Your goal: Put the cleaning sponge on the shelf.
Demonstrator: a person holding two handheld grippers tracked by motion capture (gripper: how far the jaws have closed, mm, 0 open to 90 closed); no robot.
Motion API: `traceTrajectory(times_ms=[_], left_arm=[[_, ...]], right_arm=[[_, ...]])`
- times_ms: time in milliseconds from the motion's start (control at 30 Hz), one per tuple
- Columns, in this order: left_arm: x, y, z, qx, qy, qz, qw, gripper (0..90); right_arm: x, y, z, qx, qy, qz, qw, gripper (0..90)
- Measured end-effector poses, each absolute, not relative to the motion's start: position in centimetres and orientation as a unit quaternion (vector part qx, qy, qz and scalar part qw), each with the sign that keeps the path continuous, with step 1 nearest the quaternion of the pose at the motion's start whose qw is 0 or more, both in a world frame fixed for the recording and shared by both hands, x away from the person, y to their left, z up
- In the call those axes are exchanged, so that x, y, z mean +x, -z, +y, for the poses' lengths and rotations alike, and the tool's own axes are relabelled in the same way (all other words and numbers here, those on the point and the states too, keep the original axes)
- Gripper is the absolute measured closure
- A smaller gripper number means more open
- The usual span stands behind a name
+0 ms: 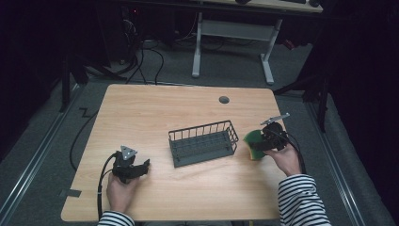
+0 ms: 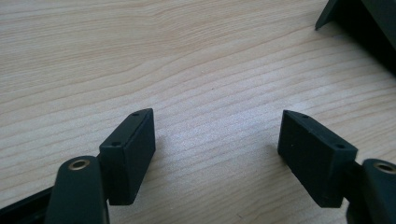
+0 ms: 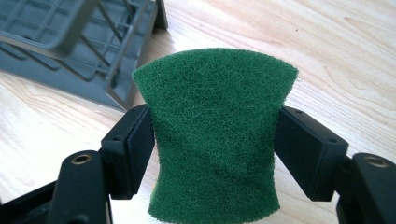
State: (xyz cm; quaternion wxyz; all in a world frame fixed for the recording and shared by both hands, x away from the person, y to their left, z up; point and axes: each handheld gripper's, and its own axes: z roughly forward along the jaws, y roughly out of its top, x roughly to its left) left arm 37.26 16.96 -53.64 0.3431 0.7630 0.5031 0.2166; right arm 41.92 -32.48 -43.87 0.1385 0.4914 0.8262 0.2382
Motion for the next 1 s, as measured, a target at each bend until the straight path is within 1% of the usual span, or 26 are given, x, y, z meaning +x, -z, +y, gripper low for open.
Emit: traceTrajectory(times_ms=[300,500,733,1000], left_arm=[[37.3,53.6,16.9,0.763,-0.217,0.503,0.343,28.1],[37.3,53.6,16.9,0.763,-0.217,0.503,0.343,28.2],[37.3,53.6,16.9,0.763,-0.217,0.503,0.343,28.1],[37.3,53.6,16.9,0.763,-0.217,0.504,0.343,28.2]], right_arm=[[40.6,41.9,-33.1,0.499,-0.279,0.809,0.137,30.6],[39.7,40.3,-32.9,0.491,-0.295,0.807,0.145,30.7],[39.6,37.7,-31.2,0.474,-0.307,0.811,0.153,30.8],[40.1,35.9,-29.0,0.450,-0.317,0.819,0.161,30.8]])
